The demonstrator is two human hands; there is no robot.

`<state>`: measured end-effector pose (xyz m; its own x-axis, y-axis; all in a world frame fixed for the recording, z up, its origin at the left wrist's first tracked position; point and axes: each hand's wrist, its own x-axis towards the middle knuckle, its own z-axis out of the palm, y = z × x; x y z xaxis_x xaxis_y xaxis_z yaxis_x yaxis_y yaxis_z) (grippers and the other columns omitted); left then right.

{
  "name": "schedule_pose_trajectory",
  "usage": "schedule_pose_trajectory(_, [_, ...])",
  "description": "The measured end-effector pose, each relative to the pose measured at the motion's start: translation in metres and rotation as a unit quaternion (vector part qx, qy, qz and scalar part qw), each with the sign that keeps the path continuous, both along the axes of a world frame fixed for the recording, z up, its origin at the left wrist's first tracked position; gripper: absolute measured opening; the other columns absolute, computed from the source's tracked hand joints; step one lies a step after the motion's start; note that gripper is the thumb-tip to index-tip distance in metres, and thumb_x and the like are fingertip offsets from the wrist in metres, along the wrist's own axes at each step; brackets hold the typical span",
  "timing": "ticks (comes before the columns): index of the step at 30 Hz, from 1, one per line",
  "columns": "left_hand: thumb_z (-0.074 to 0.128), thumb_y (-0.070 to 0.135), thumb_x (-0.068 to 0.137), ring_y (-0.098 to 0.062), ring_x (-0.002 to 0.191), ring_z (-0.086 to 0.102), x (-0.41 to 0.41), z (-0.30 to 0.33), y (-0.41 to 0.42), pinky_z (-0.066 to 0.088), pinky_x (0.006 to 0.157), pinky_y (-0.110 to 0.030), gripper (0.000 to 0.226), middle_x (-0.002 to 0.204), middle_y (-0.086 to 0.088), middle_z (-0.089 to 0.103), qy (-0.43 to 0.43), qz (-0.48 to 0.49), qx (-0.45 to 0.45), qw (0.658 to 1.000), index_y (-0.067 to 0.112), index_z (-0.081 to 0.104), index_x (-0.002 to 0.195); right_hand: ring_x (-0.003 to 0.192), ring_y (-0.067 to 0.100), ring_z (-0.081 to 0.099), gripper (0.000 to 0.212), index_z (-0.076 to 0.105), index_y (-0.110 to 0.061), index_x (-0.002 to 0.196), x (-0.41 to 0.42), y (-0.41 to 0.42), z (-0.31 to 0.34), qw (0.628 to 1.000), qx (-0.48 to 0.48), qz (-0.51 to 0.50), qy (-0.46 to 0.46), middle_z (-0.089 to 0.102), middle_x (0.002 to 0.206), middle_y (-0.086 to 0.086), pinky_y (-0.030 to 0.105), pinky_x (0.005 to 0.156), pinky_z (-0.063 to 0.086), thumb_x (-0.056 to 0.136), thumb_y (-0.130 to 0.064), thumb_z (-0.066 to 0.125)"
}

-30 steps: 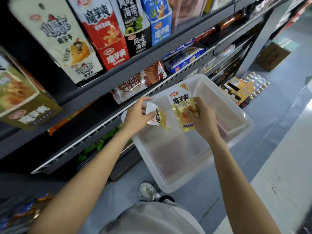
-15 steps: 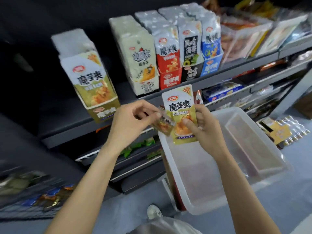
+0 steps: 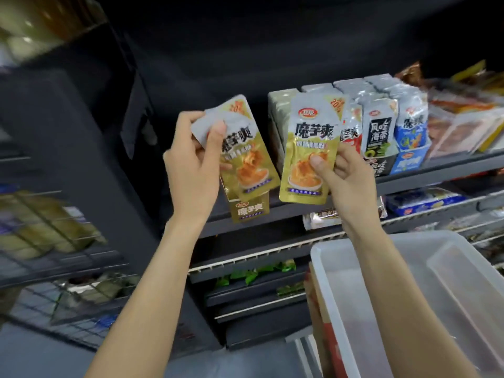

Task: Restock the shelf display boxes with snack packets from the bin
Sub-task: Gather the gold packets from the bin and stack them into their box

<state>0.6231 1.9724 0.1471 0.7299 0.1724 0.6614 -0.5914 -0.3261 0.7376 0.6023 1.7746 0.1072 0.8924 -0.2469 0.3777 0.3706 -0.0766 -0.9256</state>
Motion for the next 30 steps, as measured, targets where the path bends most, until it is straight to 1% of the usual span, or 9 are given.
schedule_pose_trajectory(3, [0.053,0.025,0.096,-0.004,0.066,0.064,0.011,0.004,0.003,0.056,0.05,-0.039,0.012,0.074,0.025,0.062,-0.071,0.05,-0.046,0.995,0.032,0.047,0.089,0.087,0.006,0.067,0.008,0.057,-0.018,0.095,0.008,0.011,0.009,0.999,0.044,0.015,-0.013,0.07,0.087,-0.008,0.023,0.079,0.051,0.091,-0.012,0.061])
schedule_pose_trajectory(6, [0.053,0.028,0.095,-0.011,0.059,0.064,0.022,-0.006,0.005,0.052,0.045,-0.041,0.006,0.076,0.008,0.062,-0.143,0.095,-0.011,0.985,0.025,0.048,0.093,0.082,0.002,0.066,0.008,0.053,-0.013,0.099,0.013,0.023,0.013,0.995,0.097,0.023,-0.018,0.067,0.087,-0.006,0.015,0.072,0.049,0.093,-0.008,0.056])
schedule_pose_trajectory(9, [0.054,0.033,0.094,-0.018,0.055,0.061,0.03,-0.028,0.005,0.05,0.045,-0.042,0.011,0.069,-0.002,0.062,-0.105,0.086,0.061,0.989,0.024,0.048,0.098,0.081,0.002,0.065,0.011,0.052,-0.015,0.101,0.017,0.031,0.011,0.991,0.133,0.032,-0.01,0.066,0.087,-0.006,0.014,0.071,0.048,0.094,-0.006,0.054])
schedule_pose_trajectory(13, [0.056,0.03,0.094,-0.015,0.063,0.062,0.033,-0.054,0.007,0.051,0.056,-0.04,0.021,0.076,0.001,0.065,0.012,0.05,0.176,0.983,0.011,0.056,0.103,0.084,0.007,0.065,0.012,0.054,-0.018,0.098,0.019,0.035,0.007,0.989,0.138,0.049,0.003,0.066,0.088,-0.004,0.016,0.073,0.049,0.094,-0.007,0.054])
schedule_pose_trajectory(17, [0.068,0.026,0.085,-0.013,0.079,0.048,0.04,-0.057,0.013,0.034,0.062,-0.018,0.025,0.085,0.006,0.052,0.062,0.079,0.254,0.962,0.012,0.062,0.105,0.092,0.012,0.064,0.01,0.055,-0.016,0.098,0.024,0.041,0.004,0.989,0.129,0.073,-0.001,0.067,0.094,-0.001,0.025,0.081,0.051,0.093,-0.008,0.056])
schedule_pose_trajectory(21, [0.062,0.017,0.089,-0.002,0.096,0.052,0.038,-0.054,0.018,0.041,0.074,-0.009,0.034,0.113,0.007,0.056,0.074,-0.004,0.08,0.994,0.019,0.056,0.123,0.095,0.008,0.064,0.019,0.052,-0.02,0.103,0.033,0.057,0.003,0.995,0.068,0.077,-0.011,0.066,0.101,-0.002,0.022,0.081,0.052,0.091,-0.008,0.06])
schedule_pose_trajectory(26, [0.046,0.036,0.094,-0.01,0.116,0.053,0.028,-0.063,0.013,0.047,0.093,-0.024,0.043,0.13,-0.004,0.052,0.1,-0.072,-0.041,0.991,0.015,0.047,0.132,0.095,0.006,0.065,0.018,0.053,-0.02,0.101,0.043,0.076,-0.007,0.992,-0.11,0.038,-0.044,0.068,0.099,-0.005,0.021,0.079,0.052,0.088,-0.016,0.064])
schedule_pose_trajectory(28, [0.043,0.045,0.09,-0.012,0.118,0.052,0.027,-0.063,0.013,0.047,0.096,-0.03,0.05,0.131,-0.003,0.053,0.115,-0.081,-0.074,0.987,0.018,0.047,0.132,0.096,0.008,0.065,0.017,0.055,-0.022,0.102,0.044,0.081,-0.011,0.989,-0.144,0.018,-0.04,0.07,0.099,-0.008,0.028,0.08,0.052,0.088,-0.023,0.064])
schedule_pose_trajectory(30, [0.043,0.046,0.089,-0.012,0.12,0.051,0.025,-0.062,0.014,0.046,0.098,-0.03,0.051,0.132,-0.001,0.053,0.113,-0.087,-0.082,0.986,0.019,0.046,0.131,0.094,0.006,0.065,0.018,0.055,-0.022,0.102,0.044,0.082,-0.011,0.99,-0.14,0.011,-0.03,0.071,0.098,-0.007,0.022,0.076,0.05,0.088,-0.025,0.065])
